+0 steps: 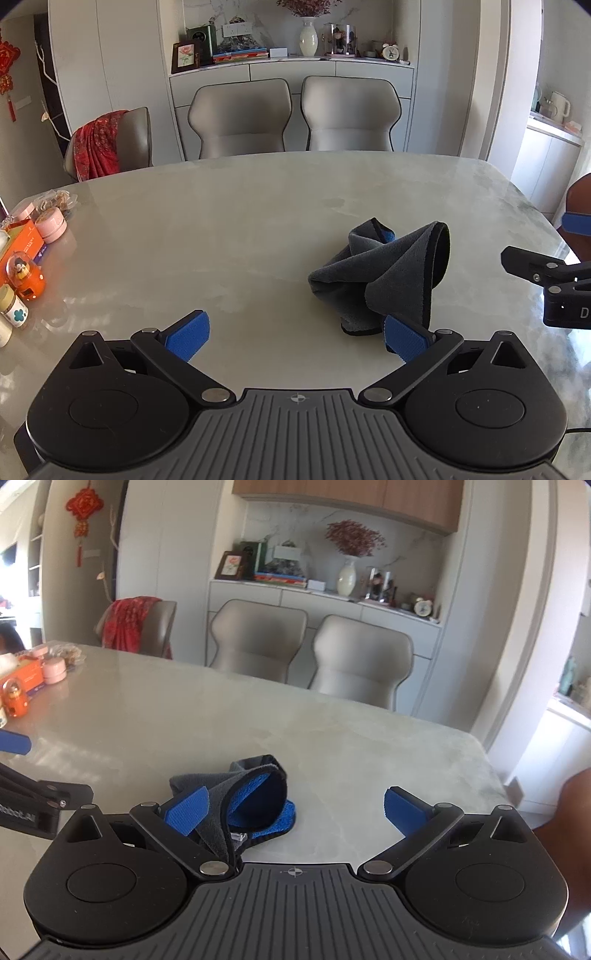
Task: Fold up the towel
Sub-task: 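Close the right gripper on the towel edge and lift it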
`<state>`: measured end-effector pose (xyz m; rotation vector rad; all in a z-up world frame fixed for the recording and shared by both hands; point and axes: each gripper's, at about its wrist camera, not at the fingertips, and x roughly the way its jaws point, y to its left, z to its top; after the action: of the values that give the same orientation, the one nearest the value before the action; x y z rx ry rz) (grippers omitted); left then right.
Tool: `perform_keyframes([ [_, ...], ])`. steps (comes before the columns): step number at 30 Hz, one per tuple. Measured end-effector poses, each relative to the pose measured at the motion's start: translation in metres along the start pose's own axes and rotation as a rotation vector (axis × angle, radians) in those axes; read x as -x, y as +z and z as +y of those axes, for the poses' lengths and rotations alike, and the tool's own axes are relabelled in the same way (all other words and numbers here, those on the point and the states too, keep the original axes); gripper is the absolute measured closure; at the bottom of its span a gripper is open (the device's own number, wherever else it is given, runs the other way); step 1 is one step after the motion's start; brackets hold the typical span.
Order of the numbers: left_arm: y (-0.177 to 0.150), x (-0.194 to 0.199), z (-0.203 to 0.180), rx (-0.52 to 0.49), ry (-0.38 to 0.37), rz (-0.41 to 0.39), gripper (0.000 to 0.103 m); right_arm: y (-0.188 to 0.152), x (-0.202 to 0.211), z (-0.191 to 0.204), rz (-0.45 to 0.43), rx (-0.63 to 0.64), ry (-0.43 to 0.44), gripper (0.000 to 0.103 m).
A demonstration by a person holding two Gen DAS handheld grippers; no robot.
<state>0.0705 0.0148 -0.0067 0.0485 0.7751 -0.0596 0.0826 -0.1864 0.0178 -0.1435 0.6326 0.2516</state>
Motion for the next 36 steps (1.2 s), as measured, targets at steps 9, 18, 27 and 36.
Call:
perform_keyframes([
  [9,-0.003,-0.023,-0.016,-0.062,-0.192,-0.038,0.0,-0.013,-0.069,-0.031,0.14,0.021,0.102,0.049],
  [18,-0.01,-0.048,-0.035,-0.133,-0.195,0.006,0.0,-0.017,-0.115,-0.026,0.185,0.045,0.253,0.068],
  [27,-0.013,-0.069,-0.045,-0.158,-0.205,0.03,0.0,-0.015,-0.142,-0.024,0.196,0.076,0.357,0.099],
  [36,-0.024,-0.095,-0.083,-0.283,-0.272,0.02,0.003,0.023,-0.095,-0.043,0.061,0.146,0.356,0.099],
])
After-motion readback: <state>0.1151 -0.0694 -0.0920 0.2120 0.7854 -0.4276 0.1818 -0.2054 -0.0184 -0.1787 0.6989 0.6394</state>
